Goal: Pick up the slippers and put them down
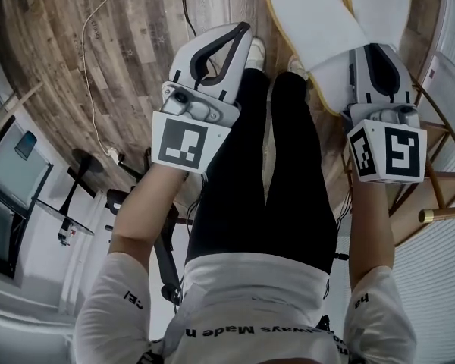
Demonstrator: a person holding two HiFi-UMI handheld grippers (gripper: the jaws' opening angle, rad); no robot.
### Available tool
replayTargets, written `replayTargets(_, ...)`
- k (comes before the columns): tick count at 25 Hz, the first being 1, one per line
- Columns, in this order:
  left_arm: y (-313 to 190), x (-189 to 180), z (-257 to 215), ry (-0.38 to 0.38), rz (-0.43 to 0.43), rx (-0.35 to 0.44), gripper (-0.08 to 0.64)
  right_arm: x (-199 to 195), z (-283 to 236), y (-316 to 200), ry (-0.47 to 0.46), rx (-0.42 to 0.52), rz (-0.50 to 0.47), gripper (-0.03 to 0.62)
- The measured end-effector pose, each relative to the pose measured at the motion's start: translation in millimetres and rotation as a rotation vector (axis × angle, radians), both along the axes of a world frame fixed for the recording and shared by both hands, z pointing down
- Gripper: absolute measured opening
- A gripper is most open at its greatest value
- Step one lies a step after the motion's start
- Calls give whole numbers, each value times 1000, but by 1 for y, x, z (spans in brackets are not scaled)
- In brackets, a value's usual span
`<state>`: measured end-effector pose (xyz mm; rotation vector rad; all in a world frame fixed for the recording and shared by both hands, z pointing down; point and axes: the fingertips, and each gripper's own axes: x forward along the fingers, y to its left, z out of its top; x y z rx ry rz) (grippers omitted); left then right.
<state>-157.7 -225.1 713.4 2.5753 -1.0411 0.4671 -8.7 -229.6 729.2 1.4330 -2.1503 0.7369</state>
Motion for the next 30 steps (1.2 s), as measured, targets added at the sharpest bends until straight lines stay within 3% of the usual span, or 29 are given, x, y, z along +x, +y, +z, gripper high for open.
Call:
replayTargets(10,-2,11,112,-40,60,13,11,15,118,4,8,-13,8,23)
replayTargets(18,-13,22,194,-43,64,53,11,29,211,1,2,-21,-8,23)
replayTargets(30,-21,30,324,-26,66,48,11,29,355,-1,7,-36,-52,23)
